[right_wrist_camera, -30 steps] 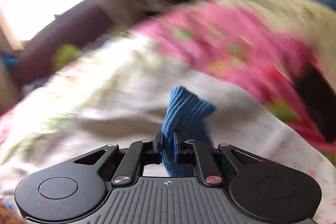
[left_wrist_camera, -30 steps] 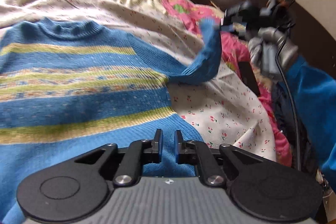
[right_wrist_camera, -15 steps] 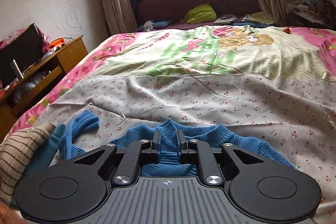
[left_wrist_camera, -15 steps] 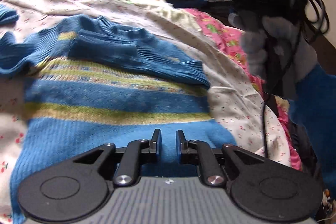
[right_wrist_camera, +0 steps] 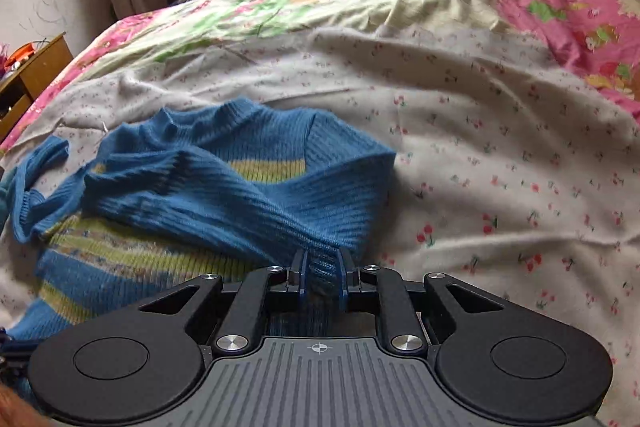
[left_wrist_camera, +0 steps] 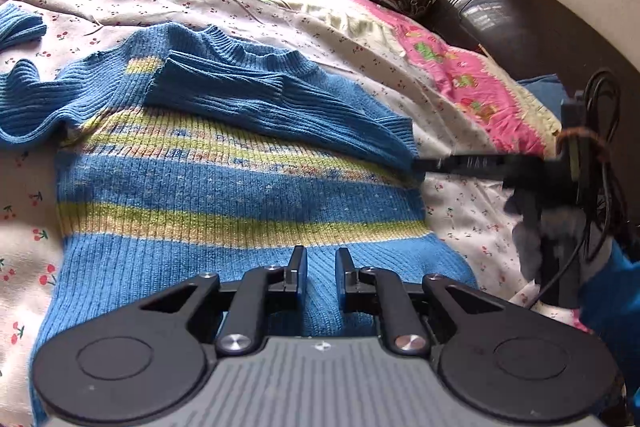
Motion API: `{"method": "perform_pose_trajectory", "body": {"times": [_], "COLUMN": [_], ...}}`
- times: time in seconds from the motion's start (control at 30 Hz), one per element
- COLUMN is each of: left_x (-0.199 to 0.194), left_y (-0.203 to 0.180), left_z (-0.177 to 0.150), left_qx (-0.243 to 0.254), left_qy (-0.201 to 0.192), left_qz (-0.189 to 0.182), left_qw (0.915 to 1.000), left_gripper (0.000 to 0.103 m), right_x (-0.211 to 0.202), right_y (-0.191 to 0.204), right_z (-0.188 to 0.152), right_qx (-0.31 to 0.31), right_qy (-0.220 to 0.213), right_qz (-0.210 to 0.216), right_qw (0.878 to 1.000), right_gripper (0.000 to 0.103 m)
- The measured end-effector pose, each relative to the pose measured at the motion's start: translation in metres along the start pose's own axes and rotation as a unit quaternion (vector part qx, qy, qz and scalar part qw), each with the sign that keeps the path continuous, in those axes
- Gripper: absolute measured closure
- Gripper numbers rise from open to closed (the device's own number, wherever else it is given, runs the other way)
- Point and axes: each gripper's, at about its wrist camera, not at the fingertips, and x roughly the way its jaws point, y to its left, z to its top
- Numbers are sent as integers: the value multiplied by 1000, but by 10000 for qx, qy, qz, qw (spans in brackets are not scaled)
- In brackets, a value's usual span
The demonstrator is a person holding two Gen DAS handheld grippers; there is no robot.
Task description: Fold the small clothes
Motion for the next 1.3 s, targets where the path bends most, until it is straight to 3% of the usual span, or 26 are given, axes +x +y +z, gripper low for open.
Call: {"method": "perform_pose_trajectory", "body": {"times": [0.13,0.2,0.33,0.43,0.67,0.83,0.97,1.1,1.17,1.23,1.3], "left_x": [3,2,3,3,11,17,16,14,13,13,12], "left_y": [-6,-7,6,20,48,53,55,57,59,60,60], "left_z": [6,11,23,24,14,12,12,13,13,13,14], "left_qx": [200,246,58,-147,-318,-257,-278,-332,-348,-369,-381], "left_qy": [-12,-115,-415,-567,-495,-440,-448,-488,-512,-525,-537], "left_qz": [128,160,214,361,456,315,233,221,223,221,227], "left_qw": [9997,9995,9989,9976,9972,9982,9983,9980,9978,9977,9976], "left_gripper": [78,78,78,78,77,77,76,76,76,76,76], "right_x": [1,-11,-26,-10,31,45,53,73,79,76,68], "right_y": [1,5,34,60,102,102,121,142,147,155,160], "right_z": [-9,-5,9,24,43,49,40,38,37,33,28], "right_qx": [-170,-270,-672,-935,-1453,-1388,-1613,-1756,-1772,-2035,-2211], "right_qy": [80,-86,-381,-374,-188,-25,124,251,370,401,400], "right_qz": [-57,-114,304,482,590,501,871,938,996,897,878], "right_qw": [9998,9995,9965,9938,9874,9890,9830,9797,9784,9741,9705], "right_gripper": [86,86,86,75,75,74,74,67,71,87,93]}}
